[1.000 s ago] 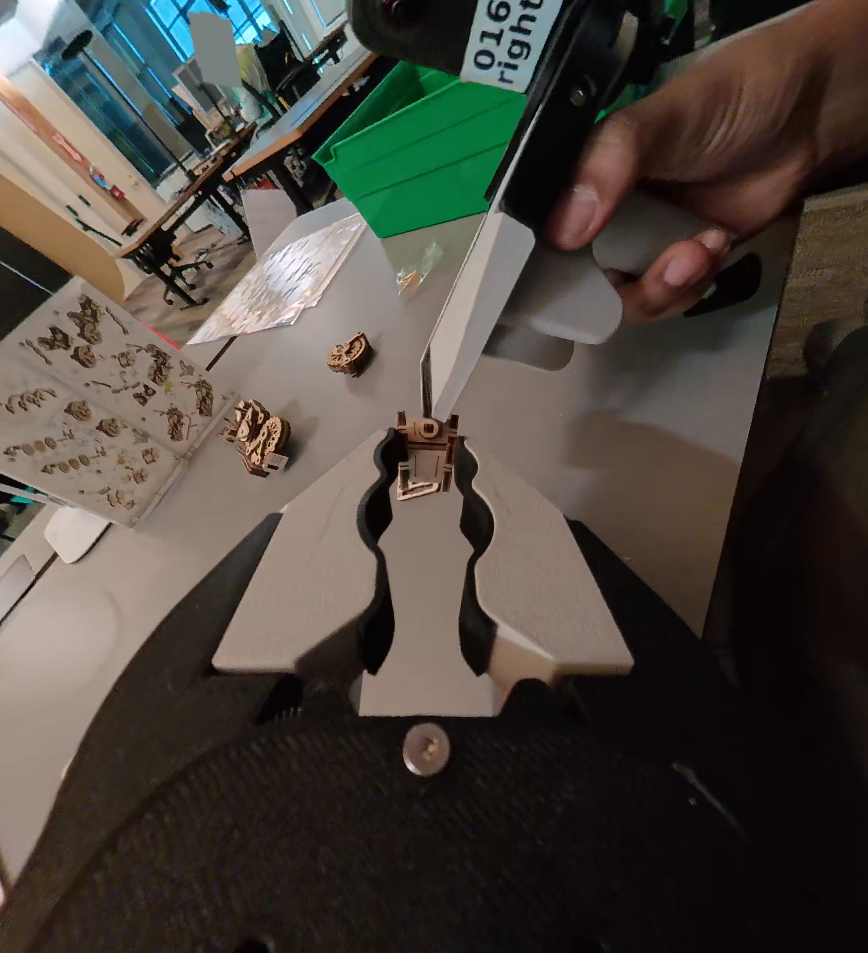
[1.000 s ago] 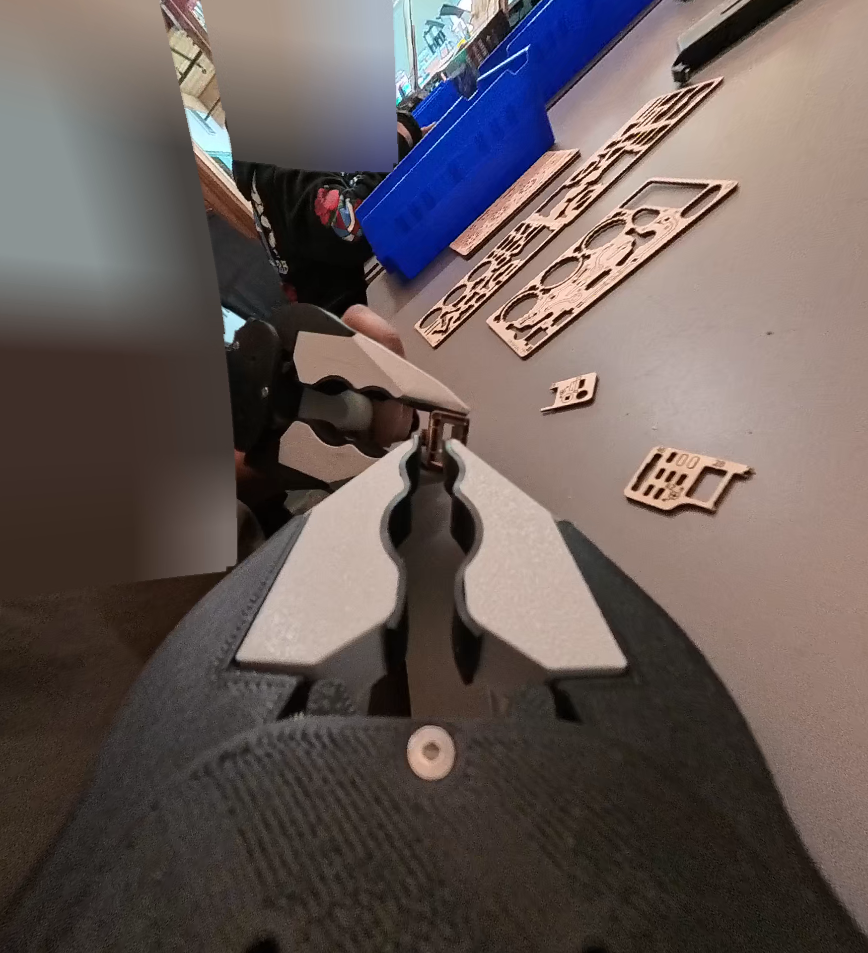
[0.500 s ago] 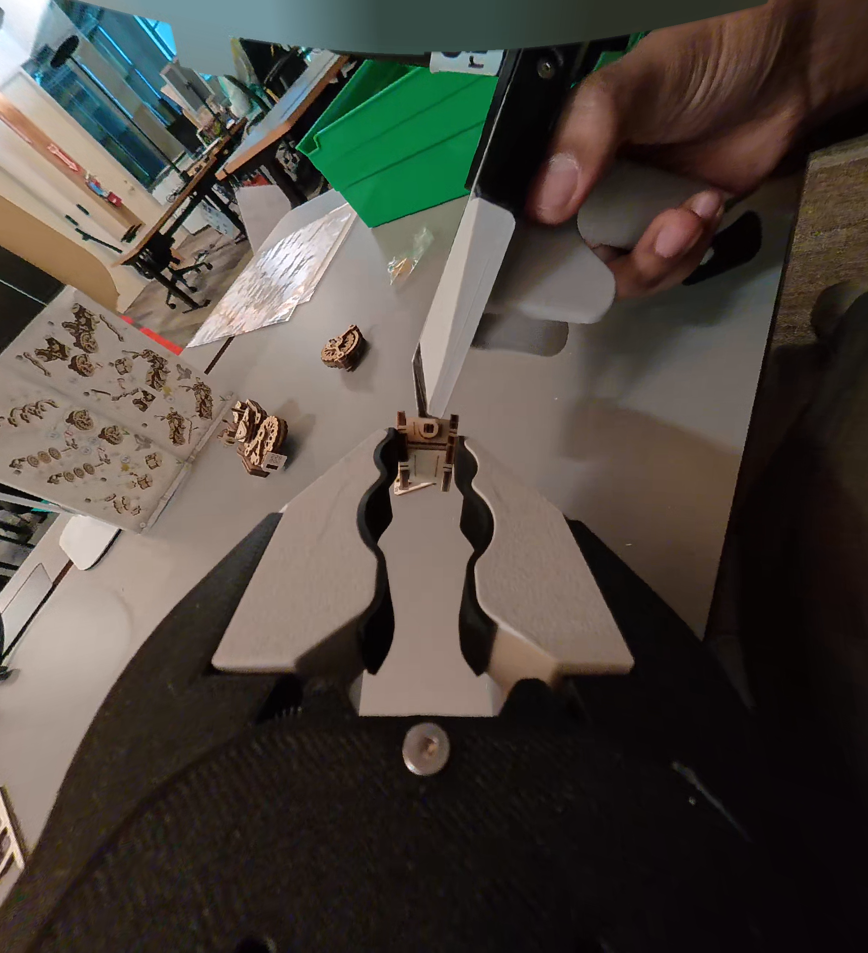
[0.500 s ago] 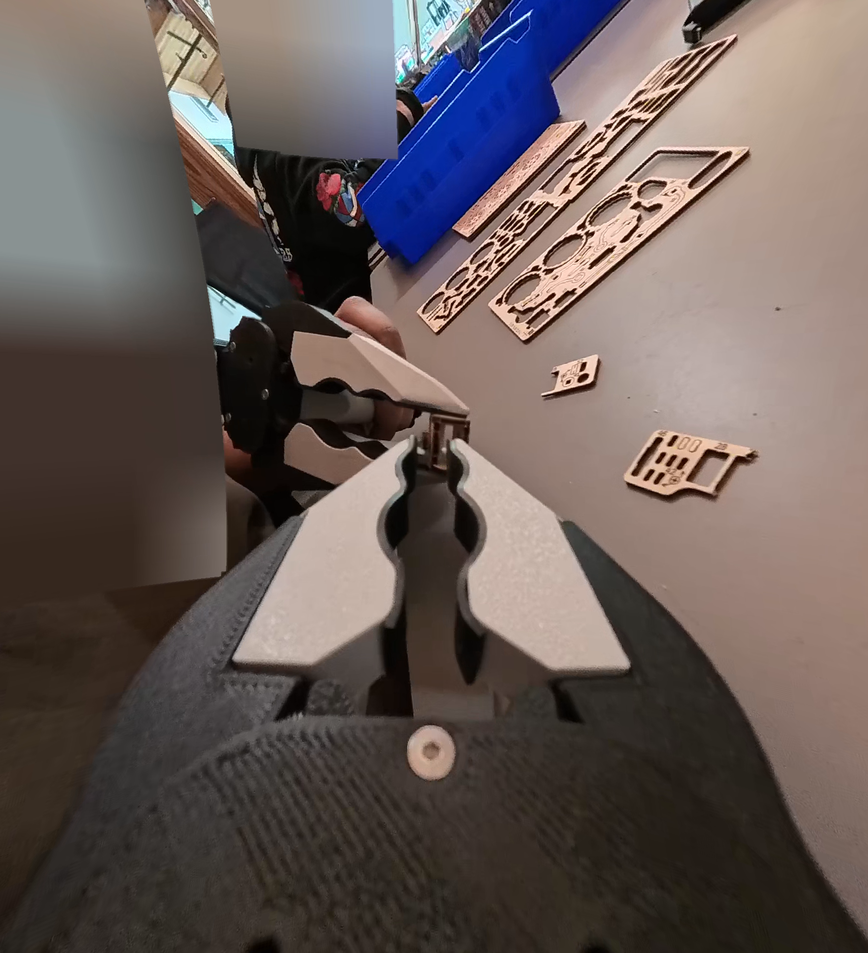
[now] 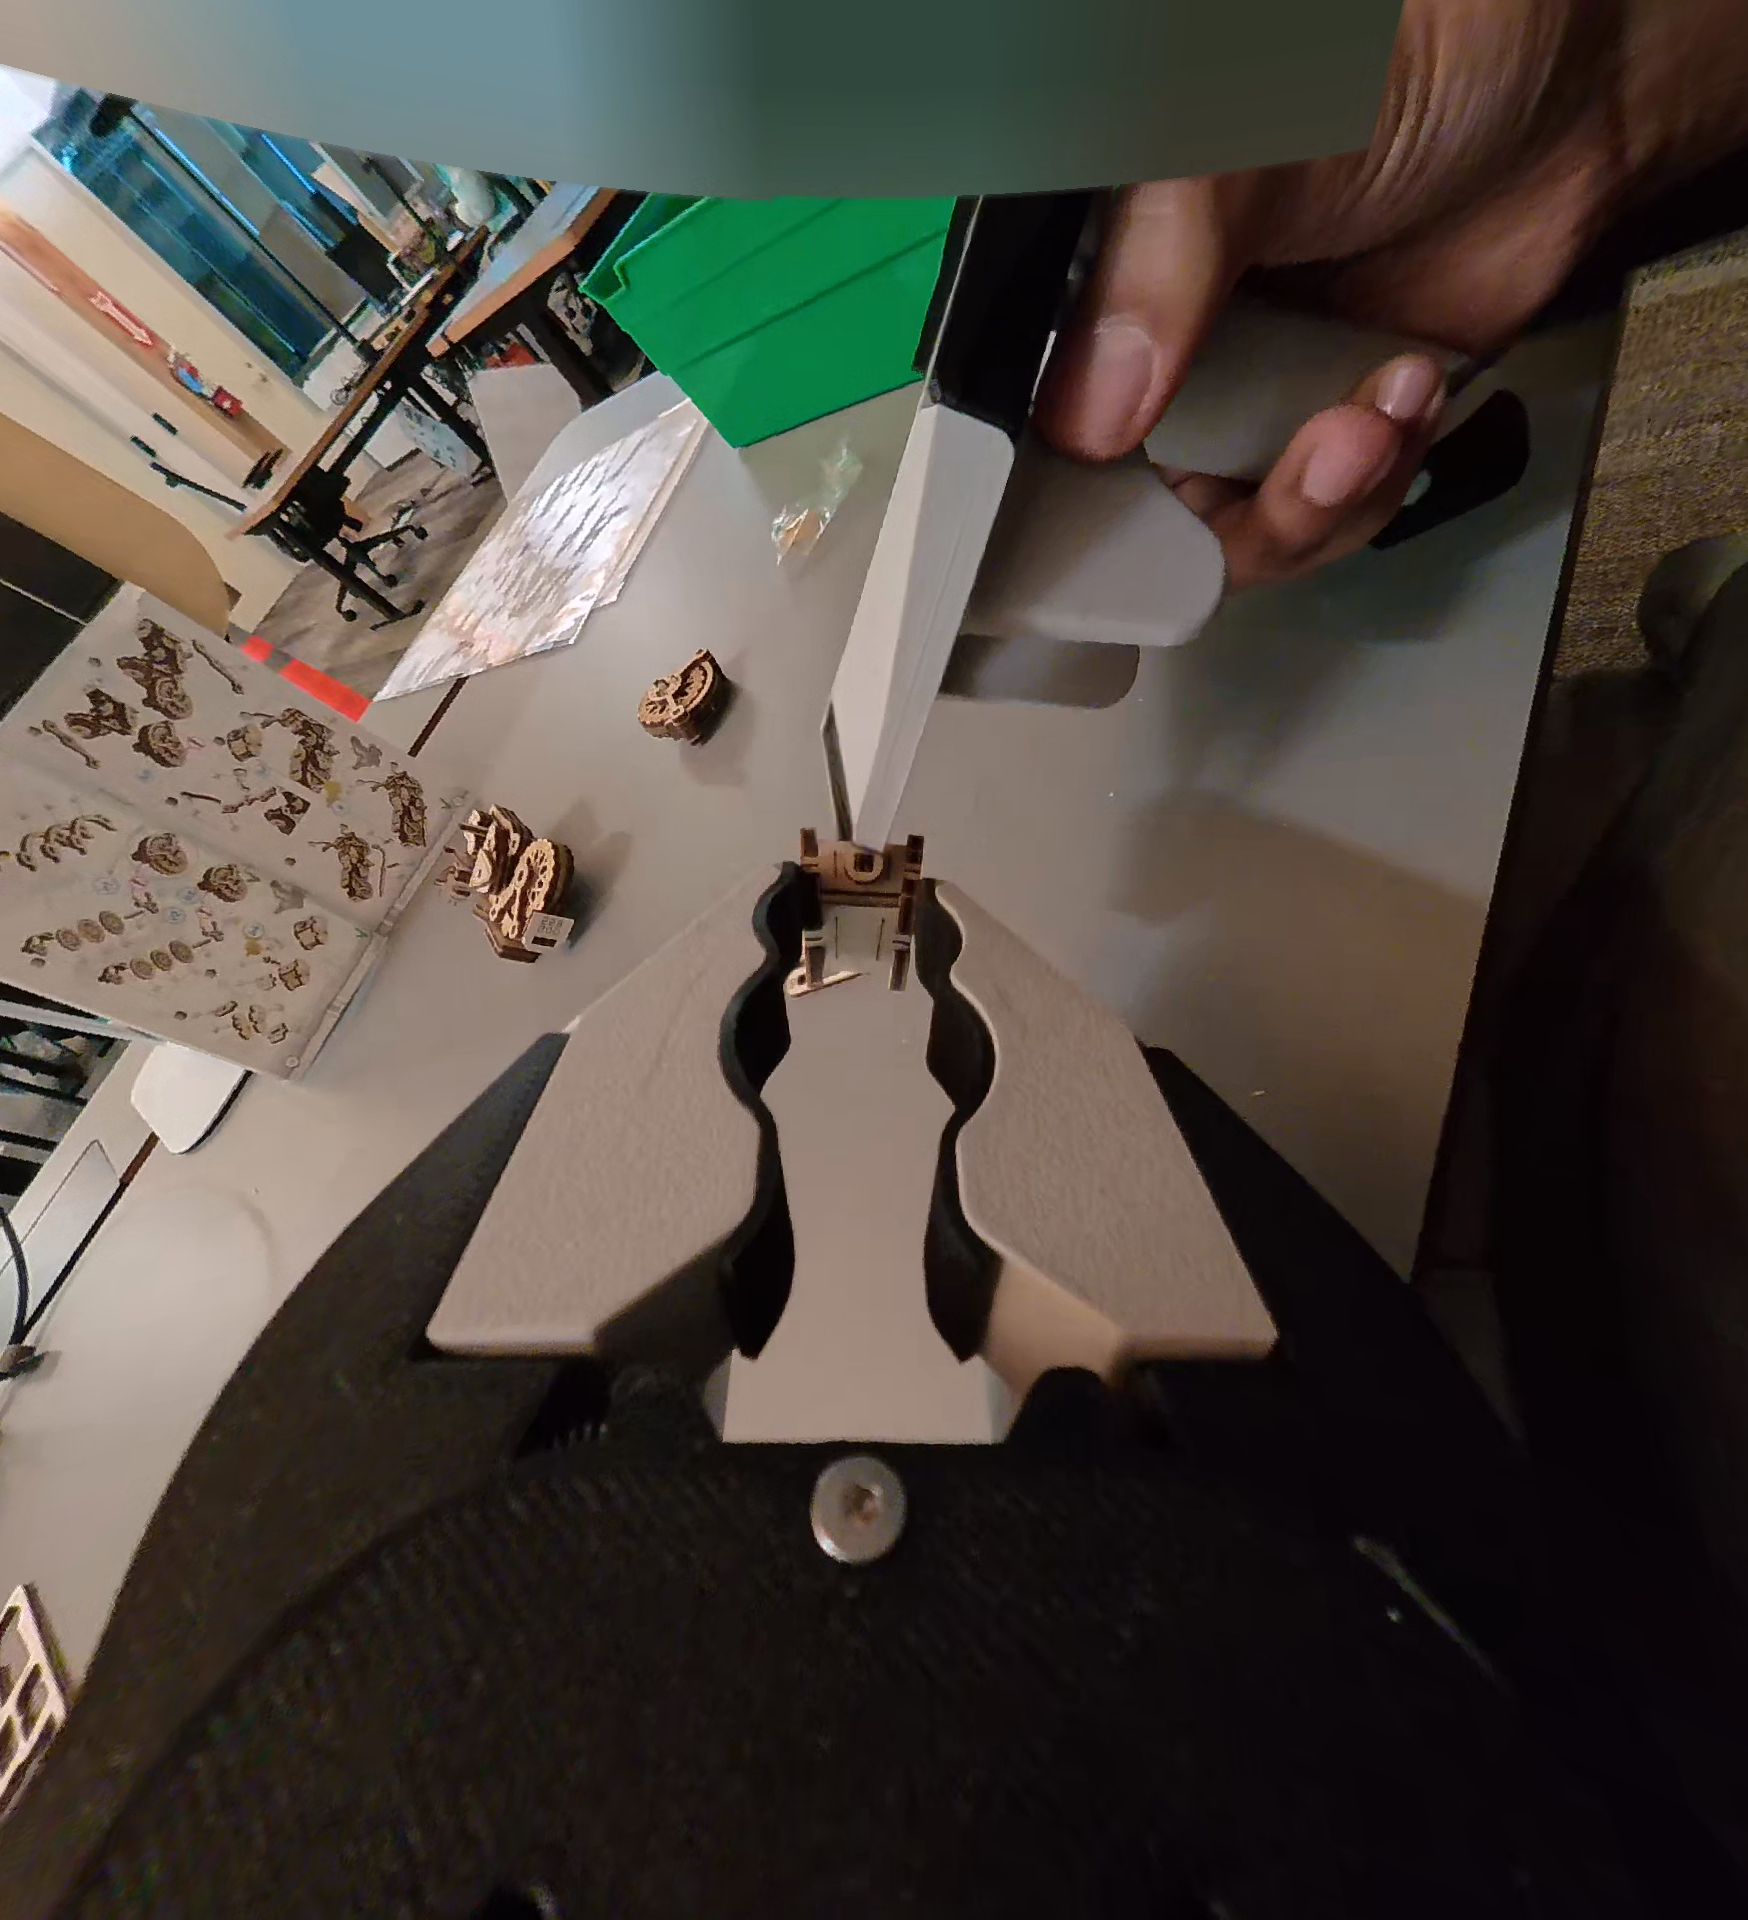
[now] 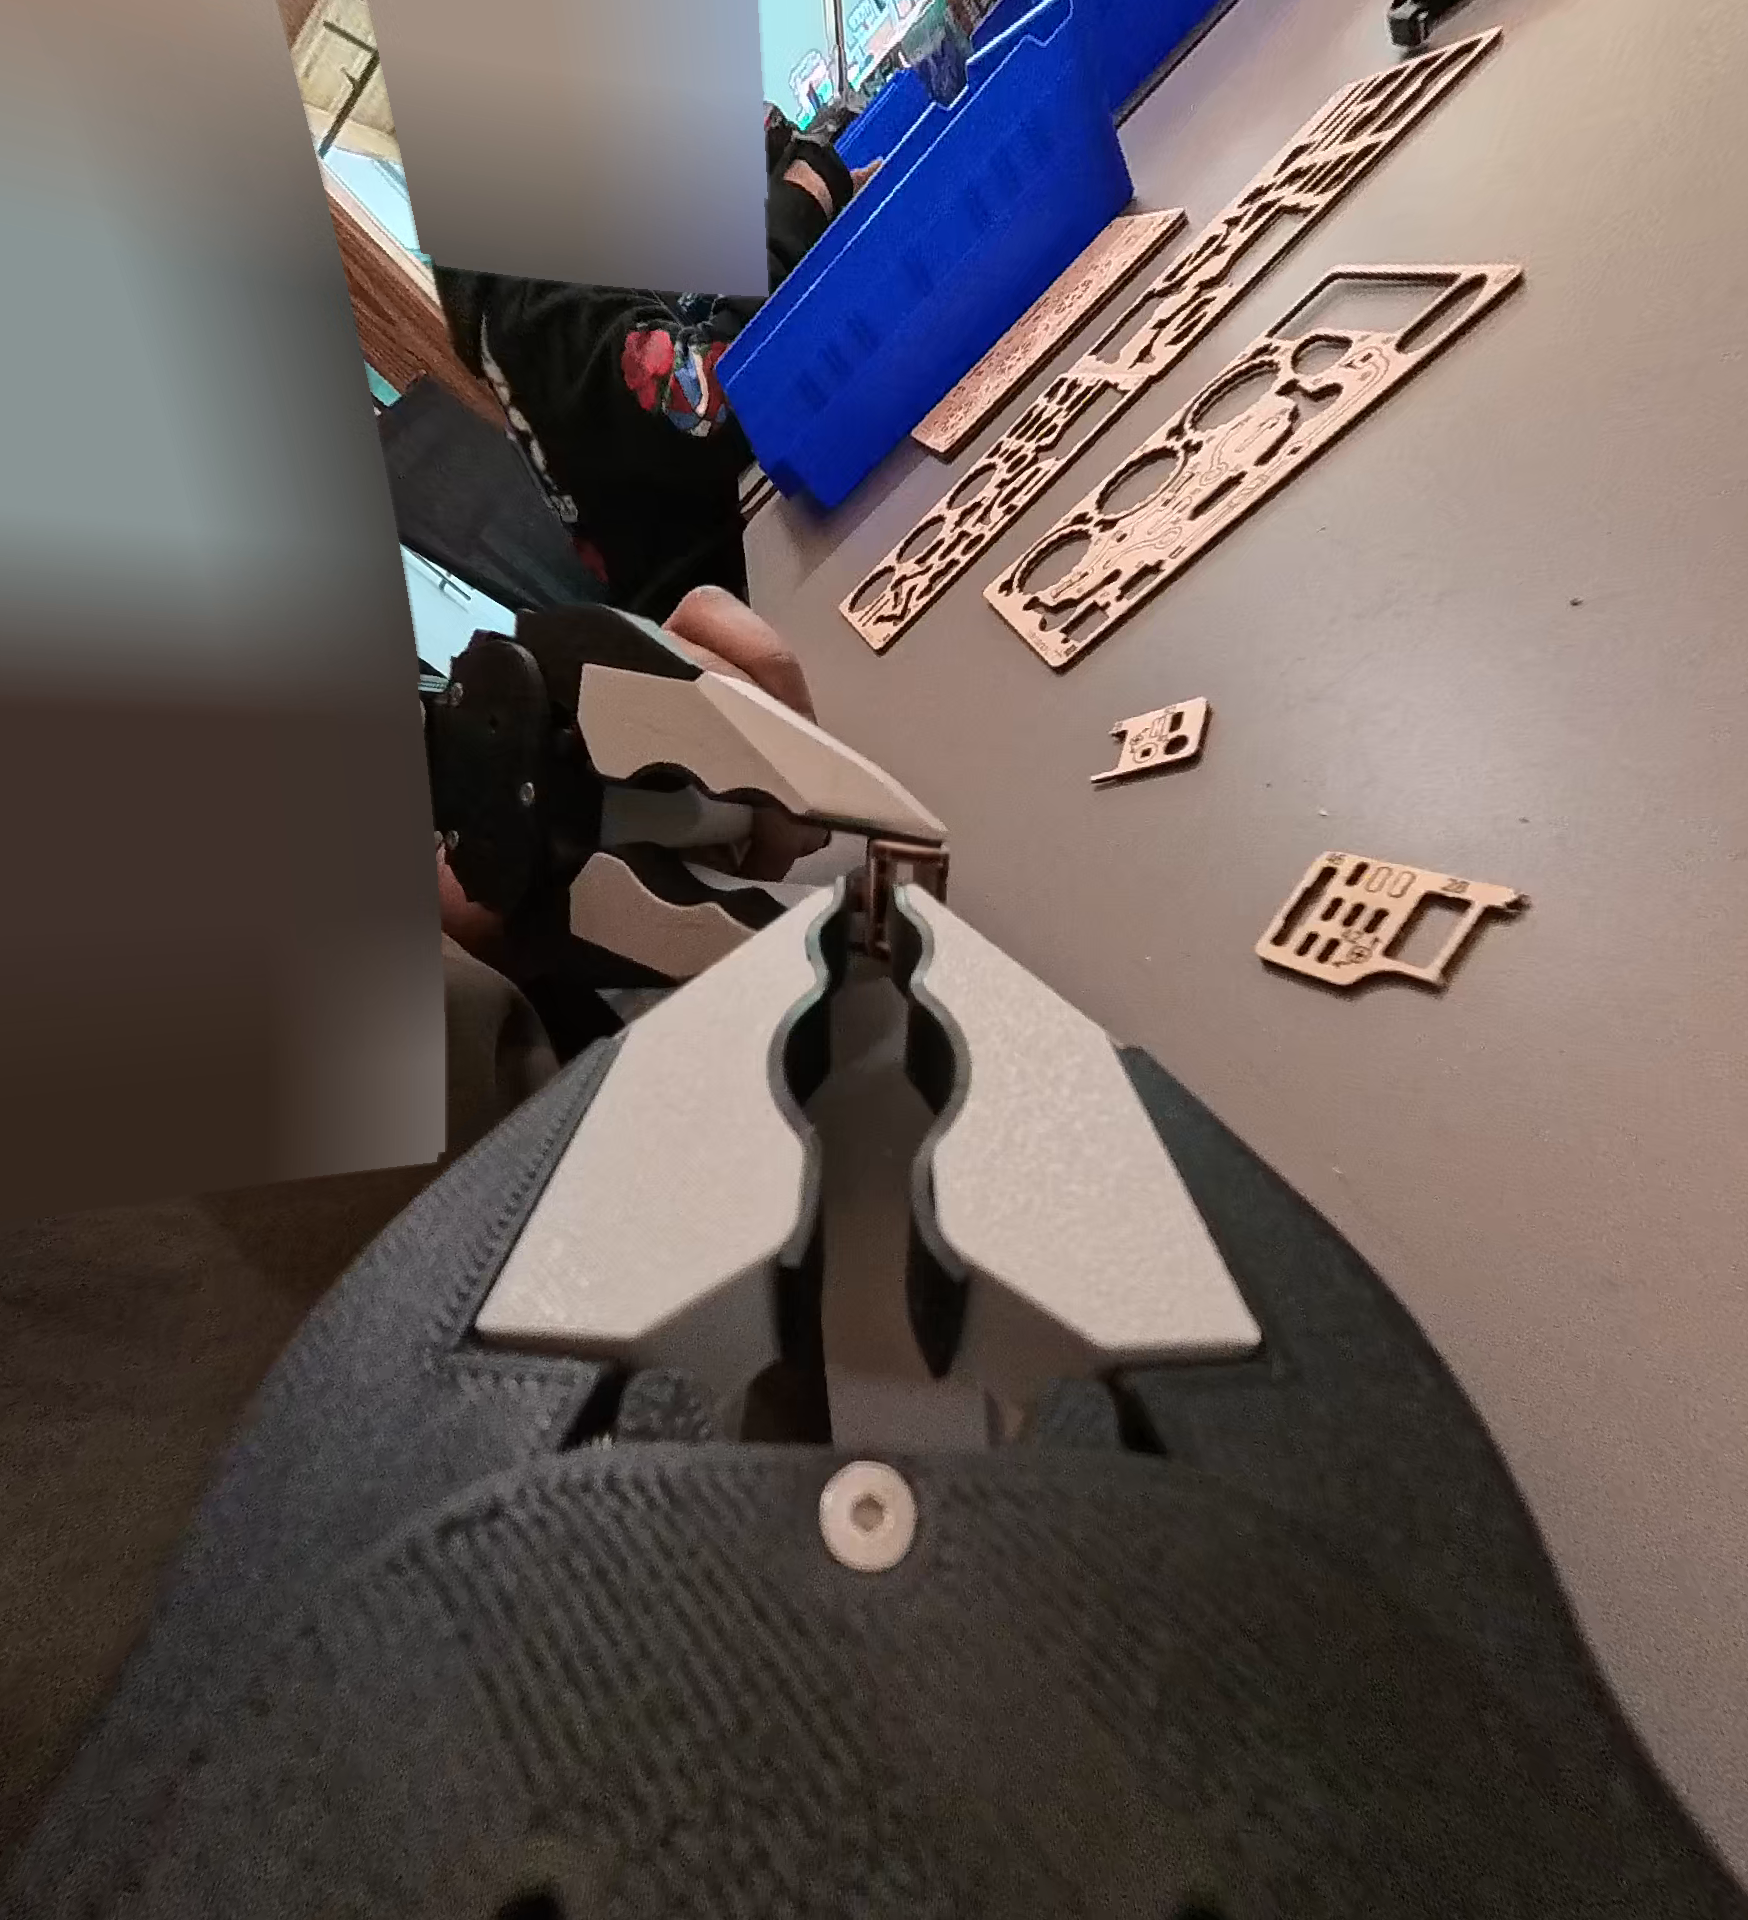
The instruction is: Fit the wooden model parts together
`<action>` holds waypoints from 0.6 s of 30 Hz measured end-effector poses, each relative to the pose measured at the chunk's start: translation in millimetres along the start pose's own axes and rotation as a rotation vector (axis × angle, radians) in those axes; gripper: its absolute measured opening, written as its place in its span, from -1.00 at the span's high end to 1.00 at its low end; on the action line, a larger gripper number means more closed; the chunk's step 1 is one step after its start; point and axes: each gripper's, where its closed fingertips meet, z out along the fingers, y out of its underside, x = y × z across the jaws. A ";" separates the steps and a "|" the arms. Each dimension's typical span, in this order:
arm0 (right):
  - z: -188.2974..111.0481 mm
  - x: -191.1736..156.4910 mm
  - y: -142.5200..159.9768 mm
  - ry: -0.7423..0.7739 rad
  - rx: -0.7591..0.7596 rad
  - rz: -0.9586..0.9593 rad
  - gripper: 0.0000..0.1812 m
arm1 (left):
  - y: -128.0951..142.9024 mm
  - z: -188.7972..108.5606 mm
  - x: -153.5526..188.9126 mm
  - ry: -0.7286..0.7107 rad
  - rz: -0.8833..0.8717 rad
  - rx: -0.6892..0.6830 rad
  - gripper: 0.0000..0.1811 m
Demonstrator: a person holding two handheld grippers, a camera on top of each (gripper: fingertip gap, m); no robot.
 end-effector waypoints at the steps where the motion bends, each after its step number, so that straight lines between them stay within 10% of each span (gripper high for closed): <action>1: -0.2 0.1 0.7 0.000 -0.006 -0.004 0.96 | 0.3 -0.3 -0.4 0.000 -0.002 0.000 0.78; 18: -0.6 -0.8 4.1 0.001 -0.039 -0.014 0.96 | -0.6 0.5 3.6 0.006 0.016 -0.001 0.79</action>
